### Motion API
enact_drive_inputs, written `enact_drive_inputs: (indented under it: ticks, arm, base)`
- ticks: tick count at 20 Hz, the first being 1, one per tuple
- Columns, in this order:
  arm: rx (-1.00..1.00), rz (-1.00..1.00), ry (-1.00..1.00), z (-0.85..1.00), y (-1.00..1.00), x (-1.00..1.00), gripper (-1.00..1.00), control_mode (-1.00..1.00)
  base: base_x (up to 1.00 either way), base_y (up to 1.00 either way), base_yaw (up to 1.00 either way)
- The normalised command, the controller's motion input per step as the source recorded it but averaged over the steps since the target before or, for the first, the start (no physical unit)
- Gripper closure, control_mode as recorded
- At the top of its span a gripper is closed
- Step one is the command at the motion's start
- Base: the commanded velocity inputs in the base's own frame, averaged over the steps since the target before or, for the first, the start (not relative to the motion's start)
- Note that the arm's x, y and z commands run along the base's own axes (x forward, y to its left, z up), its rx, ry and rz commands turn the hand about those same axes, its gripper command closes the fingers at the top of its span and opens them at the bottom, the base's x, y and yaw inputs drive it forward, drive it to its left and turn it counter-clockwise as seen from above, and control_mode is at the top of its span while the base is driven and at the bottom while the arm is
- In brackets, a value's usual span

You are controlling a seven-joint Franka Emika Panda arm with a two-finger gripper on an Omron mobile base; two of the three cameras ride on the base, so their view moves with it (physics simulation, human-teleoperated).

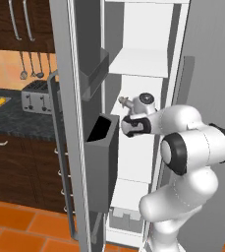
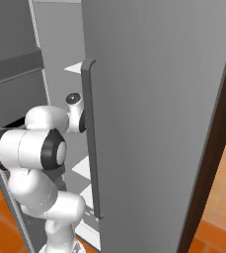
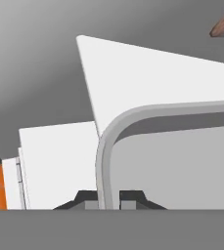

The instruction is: Take the meat container that has the fish and place it on the second highest rack of the freezer. Then take the vegetable container that has the lemon wedge and corn and place it on the highest rack of the freezer.

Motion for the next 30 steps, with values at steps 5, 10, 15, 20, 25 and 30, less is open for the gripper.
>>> enact_drive_inputs:
  ticks: [5, 10, 15, 20, 25, 30]
  arm:
    - [0.0, 0.0, 0.0, 0.0, -0.02, 0.46, 1.0, -1.0]
    - [0.0, 0.0, 0.0, -0.13, -0.01, 0.4, 1.0, -1.0]
    - [0.0, 0.0, 0.0, -0.21, 0.0, 0.37, 1.0, -1.0]
    - [0.0, 0.0, 0.0, -0.28, 0.0, 0.23, 1.0, -1.0]
    - [0.0, 0.0, -0.01, -0.02, 0.0, 0.0, 1.0, -1.0]
    - [0.0, 0.0, 0.0, 0.0, 0.0, 0.0, -1.0, -1.0]
  base:
    - [0.0, 0.0, 0.0]
    - [0.0, 0.0, 0.0]
    - [0.0, 0.0, 0.0]
    - [0.0, 0.0, 0.0]
    - [0.0, 0.0, 0.0]
    - [0.0, 0.0, 0.0]
